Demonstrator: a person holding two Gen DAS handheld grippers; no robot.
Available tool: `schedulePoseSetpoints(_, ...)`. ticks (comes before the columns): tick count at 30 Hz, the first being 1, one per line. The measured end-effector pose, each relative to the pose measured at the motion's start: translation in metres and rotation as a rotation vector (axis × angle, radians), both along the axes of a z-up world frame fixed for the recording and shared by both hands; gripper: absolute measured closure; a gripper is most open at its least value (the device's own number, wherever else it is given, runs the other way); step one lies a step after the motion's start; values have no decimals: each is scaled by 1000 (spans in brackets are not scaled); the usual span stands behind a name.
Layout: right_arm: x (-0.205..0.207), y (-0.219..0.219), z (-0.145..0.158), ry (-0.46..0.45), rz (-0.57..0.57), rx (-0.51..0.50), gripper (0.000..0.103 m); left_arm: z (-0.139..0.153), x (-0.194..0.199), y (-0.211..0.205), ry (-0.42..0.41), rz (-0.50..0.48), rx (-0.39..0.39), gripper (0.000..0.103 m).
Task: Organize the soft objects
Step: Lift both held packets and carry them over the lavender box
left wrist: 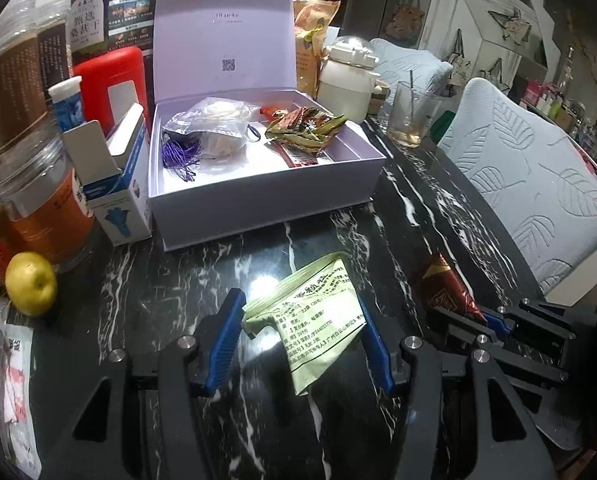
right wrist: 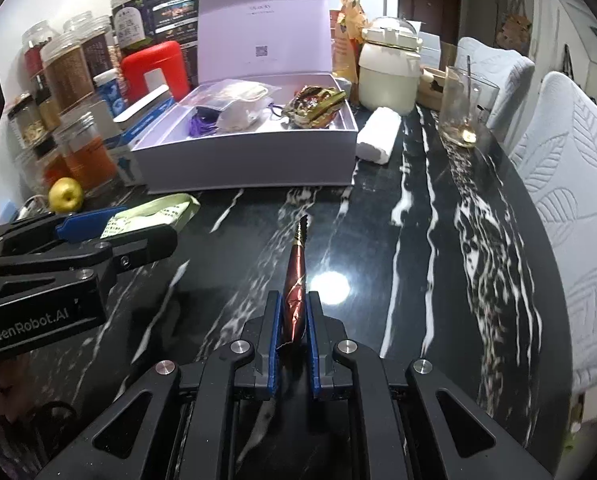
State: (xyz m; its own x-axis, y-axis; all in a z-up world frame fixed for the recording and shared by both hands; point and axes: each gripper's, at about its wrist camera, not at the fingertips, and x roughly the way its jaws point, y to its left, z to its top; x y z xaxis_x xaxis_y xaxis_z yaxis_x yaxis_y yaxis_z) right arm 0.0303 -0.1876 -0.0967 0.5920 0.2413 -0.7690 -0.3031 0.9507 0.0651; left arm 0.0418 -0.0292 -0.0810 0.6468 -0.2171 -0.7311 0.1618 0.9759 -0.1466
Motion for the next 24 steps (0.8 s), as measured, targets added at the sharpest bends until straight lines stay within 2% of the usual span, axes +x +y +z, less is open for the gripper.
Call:
schedulePoseSetpoints(11,-51,11,18,-48,15,39,91,22,-46,13,-80,9,-1,48)
schedulePoseSetpoints(24,-93,23,68,-181,88,105,91,79,-82,25,-263,12,-9,48)
